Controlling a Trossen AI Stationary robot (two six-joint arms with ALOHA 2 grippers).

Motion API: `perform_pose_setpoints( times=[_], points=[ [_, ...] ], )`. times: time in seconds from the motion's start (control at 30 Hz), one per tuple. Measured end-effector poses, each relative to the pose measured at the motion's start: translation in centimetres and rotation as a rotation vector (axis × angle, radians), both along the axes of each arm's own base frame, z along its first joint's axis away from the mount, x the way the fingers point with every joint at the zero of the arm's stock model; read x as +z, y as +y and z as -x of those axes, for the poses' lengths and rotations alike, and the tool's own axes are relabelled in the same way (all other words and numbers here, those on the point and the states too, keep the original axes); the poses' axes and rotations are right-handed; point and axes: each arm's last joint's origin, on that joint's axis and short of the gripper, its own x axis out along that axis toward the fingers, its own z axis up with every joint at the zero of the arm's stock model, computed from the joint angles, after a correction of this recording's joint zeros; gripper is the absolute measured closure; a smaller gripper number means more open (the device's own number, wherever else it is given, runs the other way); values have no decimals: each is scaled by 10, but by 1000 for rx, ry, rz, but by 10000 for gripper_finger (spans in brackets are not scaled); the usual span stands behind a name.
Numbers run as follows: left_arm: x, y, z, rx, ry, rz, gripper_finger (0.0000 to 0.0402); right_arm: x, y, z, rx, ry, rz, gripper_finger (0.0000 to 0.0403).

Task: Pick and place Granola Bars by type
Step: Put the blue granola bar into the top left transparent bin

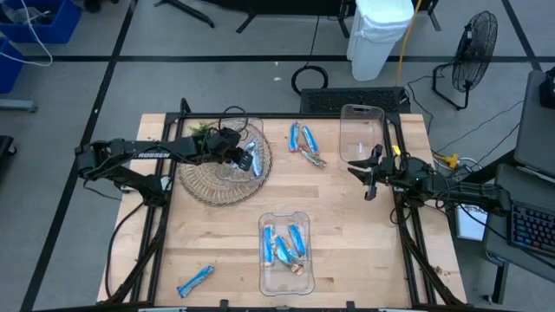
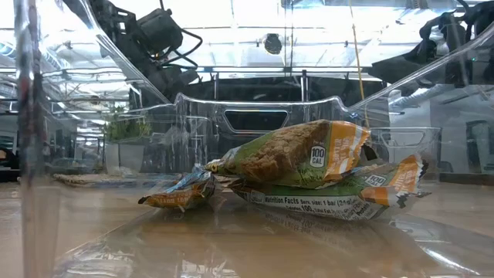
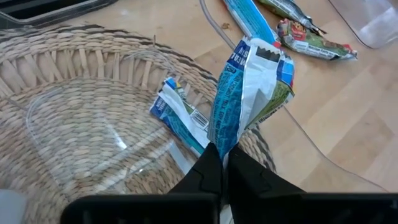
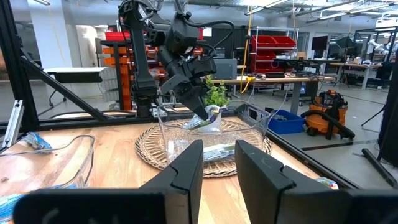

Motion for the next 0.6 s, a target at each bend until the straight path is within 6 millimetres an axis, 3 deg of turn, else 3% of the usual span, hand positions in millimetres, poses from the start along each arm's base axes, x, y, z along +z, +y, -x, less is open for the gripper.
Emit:
perform_pose_setpoints(
  times=[0.6],
  points=[
    [0, 0, 0, 2, -1, 1, 384, 0, 0, 0, 0, 0, 0, 318]
  ],
)
